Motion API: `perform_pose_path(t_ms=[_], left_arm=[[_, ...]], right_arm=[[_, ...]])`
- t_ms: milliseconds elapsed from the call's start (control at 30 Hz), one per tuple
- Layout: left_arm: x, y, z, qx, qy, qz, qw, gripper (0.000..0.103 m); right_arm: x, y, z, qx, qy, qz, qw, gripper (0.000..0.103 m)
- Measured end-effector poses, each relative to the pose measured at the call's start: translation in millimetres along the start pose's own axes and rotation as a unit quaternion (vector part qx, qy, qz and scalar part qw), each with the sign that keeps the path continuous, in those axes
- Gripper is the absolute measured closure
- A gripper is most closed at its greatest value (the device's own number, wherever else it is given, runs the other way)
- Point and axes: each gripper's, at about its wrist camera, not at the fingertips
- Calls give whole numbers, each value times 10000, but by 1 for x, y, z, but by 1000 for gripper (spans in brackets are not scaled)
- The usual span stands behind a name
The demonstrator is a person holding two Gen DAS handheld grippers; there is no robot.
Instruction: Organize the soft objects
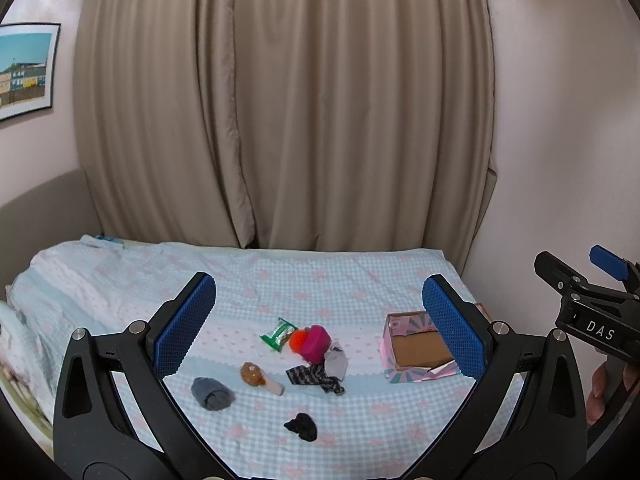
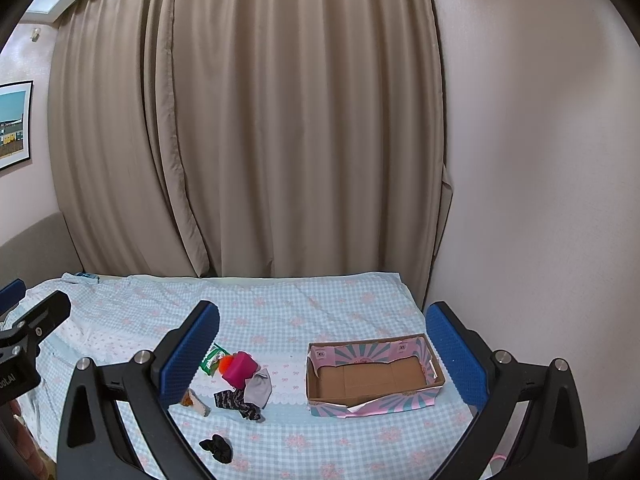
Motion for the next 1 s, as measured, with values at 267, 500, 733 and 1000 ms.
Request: perform_pose_path(t_ms=[267,500,733,1000], left_arm=[[-1,1,0,3,-8,-8,10000,0],[3,-1,-1,-16,-1,19,10000,0],[4,-1,0,-24,6,13,10000,0],[-1,-1,-3,-103,-19,-45,9999,0]], right_arm=[[0,-1,0,2,-1,-6,10000,0],[-1,-4,-1,-16,11,11,10000,0],[-6,-4,-1,-39,-5,11,10000,0],[-12,1,0,-93,-23,-81,9999,0]])
Point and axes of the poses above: each gripper's, at about its wrist camera, not at the fingertips, and y roughly the way its jaws point, z to its right, x to its underside, and after that the axes turned 6 degrees about -y, right-handed
